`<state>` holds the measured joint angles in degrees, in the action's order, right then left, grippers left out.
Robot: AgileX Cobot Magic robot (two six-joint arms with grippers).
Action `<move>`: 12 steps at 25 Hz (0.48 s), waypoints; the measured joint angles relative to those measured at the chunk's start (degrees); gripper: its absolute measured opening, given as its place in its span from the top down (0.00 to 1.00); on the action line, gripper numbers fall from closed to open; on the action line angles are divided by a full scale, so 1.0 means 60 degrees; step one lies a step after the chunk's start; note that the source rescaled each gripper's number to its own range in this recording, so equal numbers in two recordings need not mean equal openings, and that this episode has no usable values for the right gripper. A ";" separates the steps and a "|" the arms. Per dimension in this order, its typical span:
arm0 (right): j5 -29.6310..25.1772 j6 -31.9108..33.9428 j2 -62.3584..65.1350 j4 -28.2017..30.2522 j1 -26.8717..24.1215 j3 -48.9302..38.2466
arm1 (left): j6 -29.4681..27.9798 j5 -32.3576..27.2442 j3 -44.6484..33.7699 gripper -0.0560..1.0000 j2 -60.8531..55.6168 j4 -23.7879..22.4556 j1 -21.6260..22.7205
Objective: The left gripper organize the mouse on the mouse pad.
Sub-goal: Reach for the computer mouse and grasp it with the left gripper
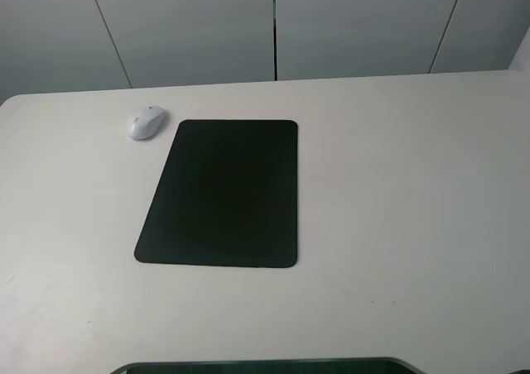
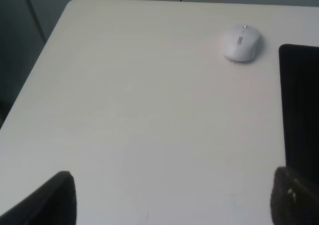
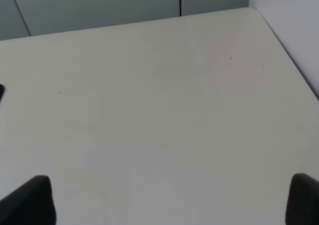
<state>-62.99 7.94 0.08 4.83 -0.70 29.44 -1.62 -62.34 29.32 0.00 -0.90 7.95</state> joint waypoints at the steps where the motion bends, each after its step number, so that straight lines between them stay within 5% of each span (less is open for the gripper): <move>1: 0.0000 0.0000 0.0000 0.0000 0.0000 0.0000 | 0.0017 0.0000 0.0000 0.00 0.0000 0.0000 0.0000; 12: 0.0000 0.0000 0.0000 0.0000 0.0000 0.0000 | 0.0102 0.0000 0.0000 0.00 0.0000 0.0044 0.0000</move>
<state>-62.99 7.94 0.08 4.83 -0.70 29.44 -1.01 -62.34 29.32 0.00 -0.64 7.95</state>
